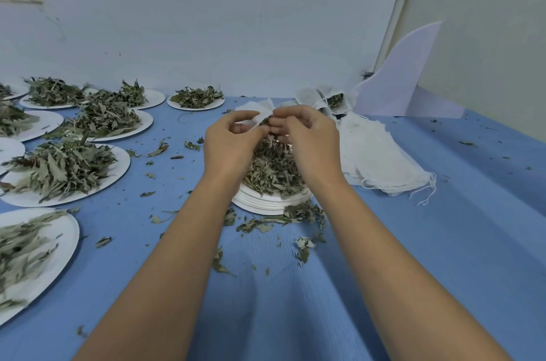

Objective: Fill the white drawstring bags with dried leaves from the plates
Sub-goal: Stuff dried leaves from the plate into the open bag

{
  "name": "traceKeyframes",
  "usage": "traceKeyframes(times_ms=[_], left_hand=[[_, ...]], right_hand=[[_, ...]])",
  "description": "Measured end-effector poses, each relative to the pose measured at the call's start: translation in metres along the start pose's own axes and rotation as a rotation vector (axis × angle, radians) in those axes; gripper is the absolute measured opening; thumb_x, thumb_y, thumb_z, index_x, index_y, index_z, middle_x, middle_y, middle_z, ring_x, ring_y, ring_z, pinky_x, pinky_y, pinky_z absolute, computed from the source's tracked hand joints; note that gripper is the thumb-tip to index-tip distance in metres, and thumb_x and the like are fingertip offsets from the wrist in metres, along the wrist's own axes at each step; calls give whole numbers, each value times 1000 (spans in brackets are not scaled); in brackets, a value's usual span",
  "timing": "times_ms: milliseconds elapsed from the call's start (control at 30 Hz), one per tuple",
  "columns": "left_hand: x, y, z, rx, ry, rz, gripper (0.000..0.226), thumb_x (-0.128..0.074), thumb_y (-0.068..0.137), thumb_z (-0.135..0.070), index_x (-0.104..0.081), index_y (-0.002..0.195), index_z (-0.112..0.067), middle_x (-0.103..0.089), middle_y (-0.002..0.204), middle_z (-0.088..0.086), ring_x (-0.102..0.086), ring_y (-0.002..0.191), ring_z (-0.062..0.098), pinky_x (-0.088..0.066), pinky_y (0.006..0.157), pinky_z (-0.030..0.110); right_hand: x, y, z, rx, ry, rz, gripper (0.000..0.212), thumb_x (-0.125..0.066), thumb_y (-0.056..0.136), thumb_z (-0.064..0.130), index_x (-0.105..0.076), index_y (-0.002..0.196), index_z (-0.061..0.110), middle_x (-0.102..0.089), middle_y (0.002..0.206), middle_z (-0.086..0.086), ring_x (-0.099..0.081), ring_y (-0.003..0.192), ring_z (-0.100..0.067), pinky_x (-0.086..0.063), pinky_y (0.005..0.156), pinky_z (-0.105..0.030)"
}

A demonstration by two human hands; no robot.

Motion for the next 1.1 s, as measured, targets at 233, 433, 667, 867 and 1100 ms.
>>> traceKeyframes(times_ms=[233,433,667,867,1100], left_hand=[[5,0,-3,58,-226,-110,17,-67,85,-2,-62,87,-18,-64,73,0,-62,65,8,-56,68,21],[6,-3,-4,59,-267,-183,15,-64,89,-5,-58,88,-18,-60,74,0,-62,68,7,-55,65,16],[2,-5,-6,-2,-138,-198,17,-67,86,-9,-59,83,-23,-62,74,1,-62,72,13,-56,79,35],[-8,-11,-12,-18,-195,-112,16,-63,88,-7,-62,82,-21,-58,60,-9,-60,60,2,-56,69,24],[-12,-13,-16,-34,-57,-15,24,-58,88,-5,-64,82,-27,-59,69,-3,-61,62,6,-57,78,39]], right_hand=[[2,3,-12,-96,-256,77,37,-61,84,20,-56,121,22,-56,109,14,-54,102,-4,-43,83,-22],[-3,1,-14,-36,-232,56,35,-70,80,10,-63,113,19,-62,92,14,-59,77,6,-42,58,-2],[-7,-2,-4,37,-150,2,14,-67,85,13,-75,96,14,-73,90,3,-68,88,-10,-55,87,-31],[-2,-3,-1,110,-263,-62,8,-69,84,16,-76,87,16,-70,76,11,-65,73,-1,-50,71,-13],[3,0,-5,33,-104,-171,17,-78,74,14,-64,79,21,-68,74,7,-67,72,-7,-53,67,-17]])
Point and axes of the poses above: each hand's wrist, its own y-axis towards the middle knuckle, its own x-axis out of the back of the hand, z = x × y, the point moved 4 cm from there along y, towards the middle knuckle
